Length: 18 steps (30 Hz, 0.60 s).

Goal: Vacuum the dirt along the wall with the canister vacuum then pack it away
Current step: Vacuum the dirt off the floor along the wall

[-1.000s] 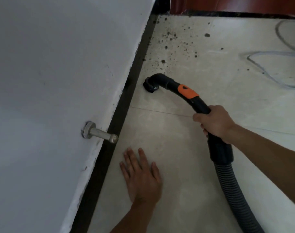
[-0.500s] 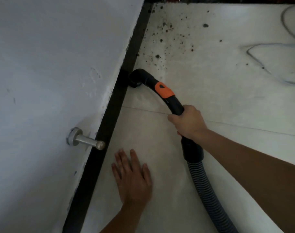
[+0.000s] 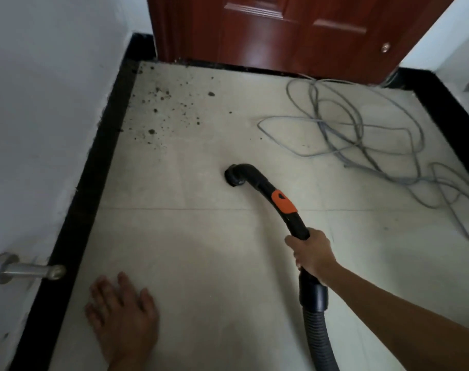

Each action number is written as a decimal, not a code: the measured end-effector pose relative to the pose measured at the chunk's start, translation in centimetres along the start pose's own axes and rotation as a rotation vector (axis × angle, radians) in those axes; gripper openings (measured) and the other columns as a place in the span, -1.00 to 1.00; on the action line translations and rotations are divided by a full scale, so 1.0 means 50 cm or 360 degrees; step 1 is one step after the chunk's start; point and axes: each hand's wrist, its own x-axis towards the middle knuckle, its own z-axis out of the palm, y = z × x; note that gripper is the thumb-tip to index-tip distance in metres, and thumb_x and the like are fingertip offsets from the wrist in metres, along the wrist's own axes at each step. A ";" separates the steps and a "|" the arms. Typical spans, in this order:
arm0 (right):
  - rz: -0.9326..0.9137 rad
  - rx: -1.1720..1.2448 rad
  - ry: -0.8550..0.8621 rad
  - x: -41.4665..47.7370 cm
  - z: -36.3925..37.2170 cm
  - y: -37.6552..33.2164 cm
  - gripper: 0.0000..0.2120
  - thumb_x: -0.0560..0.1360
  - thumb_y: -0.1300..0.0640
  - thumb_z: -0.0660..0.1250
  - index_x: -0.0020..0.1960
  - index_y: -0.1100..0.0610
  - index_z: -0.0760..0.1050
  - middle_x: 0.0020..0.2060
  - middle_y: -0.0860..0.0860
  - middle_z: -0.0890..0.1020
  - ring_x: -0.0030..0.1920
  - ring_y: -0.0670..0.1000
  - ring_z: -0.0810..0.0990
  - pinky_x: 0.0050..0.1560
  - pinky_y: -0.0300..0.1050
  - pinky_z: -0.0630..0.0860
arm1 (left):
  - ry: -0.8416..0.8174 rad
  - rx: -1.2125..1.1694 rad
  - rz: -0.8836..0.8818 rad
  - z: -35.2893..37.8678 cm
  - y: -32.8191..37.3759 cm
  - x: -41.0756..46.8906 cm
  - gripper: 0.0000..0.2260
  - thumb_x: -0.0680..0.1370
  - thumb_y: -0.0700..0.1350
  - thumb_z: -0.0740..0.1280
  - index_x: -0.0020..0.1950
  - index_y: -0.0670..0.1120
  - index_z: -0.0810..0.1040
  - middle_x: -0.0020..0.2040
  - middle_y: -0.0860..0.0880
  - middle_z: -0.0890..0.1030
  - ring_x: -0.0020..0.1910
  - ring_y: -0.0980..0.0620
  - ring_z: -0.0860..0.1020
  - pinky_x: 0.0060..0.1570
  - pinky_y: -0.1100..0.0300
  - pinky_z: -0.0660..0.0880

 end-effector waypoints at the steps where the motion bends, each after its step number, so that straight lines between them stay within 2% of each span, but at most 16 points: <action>1: 0.0034 0.0044 0.0039 -0.009 -0.020 0.039 -0.86 0.40 0.16 0.40 -0.11 0.22 0.53 -0.51 0.05 0.53 -0.54 0.04 0.46 -0.41 -0.11 0.50 | -0.0043 0.0030 -0.0011 -0.001 -0.002 -0.003 -0.46 0.59 0.06 0.01 0.42 -0.25 0.39 0.42 -0.40 0.31 0.41 -0.37 0.28 0.35 -0.25 0.15; 4: 0.0127 0.0203 0.0166 -0.024 -0.069 0.126 -0.88 0.43 0.21 0.40 -0.15 0.26 0.51 -0.51 0.08 0.52 -0.53 0.06 0.46 -0.43 -0.11 0.51 | -0.0255 0.0118 -0.0029 -0.008 0.007 0.000 -0.47 0.59 0.03 0.01 0.40 -0.28 0.39 0.38 -0.44 0.32 0.36 -0.43 0.30 0.28 -0.31 0.21; 6: 0.0219 0.0350 0.0290 -0.017 -0.100 0.162 -0.86 0.44 0.21 0.40 -0.16 0.28 0.50 -0.50 0.11 0.52 -0.53 0.07 0.47 -0.43 -0.10 0.52 | -0.0526 0.0139 -0.0065 -0.019 0.034 0.013 -0.44 0.52 0.02 0.02 0.33 -0.33 0.45 0.30 -0.51 0.36 0.25 -0.54 0.35 0.14 -0.40 0.30; 8: 0.0318 0.0504 0.0434 -0.001 -0.131 0.185 -0.85 0.43 0.19 0.40 -0.15 0.28 0.51 -0.48 0.12 0.53 -0.52 0.08 0.48 -0.41 -0.06 0.53 | -0.0700 0.0268 0.0066 -0.046 0.092 0.034 -0.45 0.47 0.03 0.05 0.27 -0.30 0.50 0.24 -0.50 0.41 0.16 -0.56 0.39 -0.01 -0.39 0.42; 10: 0.0396 0.0650 0.0547 0.021 -0.154 0.193 -0.85 0.43 0.17 0.40 -0.13 0.27 0.54 -0.44 0.13 0.55 -0.51 0.10 0.51 -0.35 -0.01 0.57 | -0.0682 0.0440 0.0242 -0.069 0.175 0.059 -0.51 0.53 0.04 0.13 0.40 -0.15 0.37 0.35 -0.35 0.33 0.28 -0.42 0.34 0.09 -0.21 0.48; 12: 0.0445 0.0771 0.0620 0.047 -0.160 0.188 -0.85 0.41 0.15 0.40 -0.13 0.25 0.55 -0.42 0.14 0.57 -0.49 0.11 0.53 -0.31 0.02 0.59 | -0.0804 0.0334 0.0433 -0.059 0.260 0.078 -0.48 0.59 0.05 0.17 0.51 -0.06 0.15 0.46 -0.23 0.17 0.43 -0.29 0.18 0.27 -0.07 0.39; 15: 0.0407 0.0804 0.0567 0.083 -0.141 0.155 -0.86 0.40 0.10 0.38 -0.13 0.18 0.55 -0.41 0.13 0.61 -0.47 0.11 0.57 -0.34 0.00 0.62 | -0.1095 0.0235 0.0552 -0.051 0.363 0.071 -0.38 0.61 0.04 0.18 0.58 -0.04 -0.03 0.58 -0.17 -0.06 0.55 -0.20 -0.06 0.48 -0.02 0.13; 18: 0.0354 0.0796 0.0450 0.124 -0.132 0.107 -0.86 0.37 0.06 0.37 -0.13 0.11 0.54 -0.40 0.11 0.63 -0.45 0.10 0.60 -0.31 0.06 0.66 | -0.1265 0.0311 0.0594 -0.056 0.382 0.057 -0.31 0.62 0.06 0.21 0.59 -0.06 -0.13 0.58 -0.13 -0.24 0.56 -0.16 -0.18 0.50 -0.03 0.06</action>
